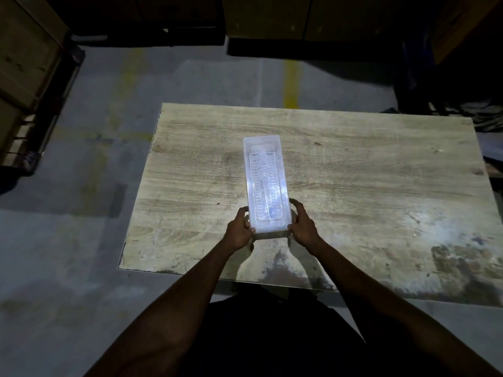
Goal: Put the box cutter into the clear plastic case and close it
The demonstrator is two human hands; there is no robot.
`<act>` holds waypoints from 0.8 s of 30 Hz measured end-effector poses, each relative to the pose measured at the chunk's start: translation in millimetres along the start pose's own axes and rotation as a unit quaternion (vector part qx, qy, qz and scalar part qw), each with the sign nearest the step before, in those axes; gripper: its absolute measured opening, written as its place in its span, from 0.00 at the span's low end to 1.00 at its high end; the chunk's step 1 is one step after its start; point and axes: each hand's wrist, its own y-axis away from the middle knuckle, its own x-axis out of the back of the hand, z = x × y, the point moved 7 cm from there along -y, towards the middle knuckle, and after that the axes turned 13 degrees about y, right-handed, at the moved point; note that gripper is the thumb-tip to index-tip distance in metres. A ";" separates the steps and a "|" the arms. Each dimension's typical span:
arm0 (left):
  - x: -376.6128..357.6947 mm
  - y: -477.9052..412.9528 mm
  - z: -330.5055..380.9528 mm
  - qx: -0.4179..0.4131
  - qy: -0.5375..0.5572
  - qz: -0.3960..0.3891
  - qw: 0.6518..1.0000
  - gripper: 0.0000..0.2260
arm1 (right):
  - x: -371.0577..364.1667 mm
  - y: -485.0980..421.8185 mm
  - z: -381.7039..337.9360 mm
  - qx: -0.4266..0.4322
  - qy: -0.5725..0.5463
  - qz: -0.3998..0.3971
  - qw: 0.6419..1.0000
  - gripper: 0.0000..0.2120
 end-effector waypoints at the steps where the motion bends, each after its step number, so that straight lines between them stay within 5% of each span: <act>1: 1.5 0.1 -1.3 0.002 0.007 0.003 1.000 0.27 | -1.8 -0.4 -2.6 0.003 -0.005 0.000 1.000 0.37; 7: 39.6 0.3 -9.9 -0.012 0.007 0.058 0.998 0.35 | -29.5 -0.8 -28.1 0.024 -0.008 -0.020 0.999 0.41; 14: 79.4 3.9 -13.0 -0.047 -0.091 0.043 0.994 0.35 | -61.0 -9.5 -55.5 0.025 0.026 -0.030 0.999 0.43; 20: 78.1 3.2 -12.0 -0.066 -0.180 0.037 0.981 0.34 | -56.8 -12.7 -55.6 -0.031 0.007 -0.071 0.997 0.35; 24: 77.4 11.8 -0.6 -0.053 -0.291 0.086 0.951 0.31 | -54.6 -14.2 -57.3 -0.015 0.035 -0.093 0.995 0.39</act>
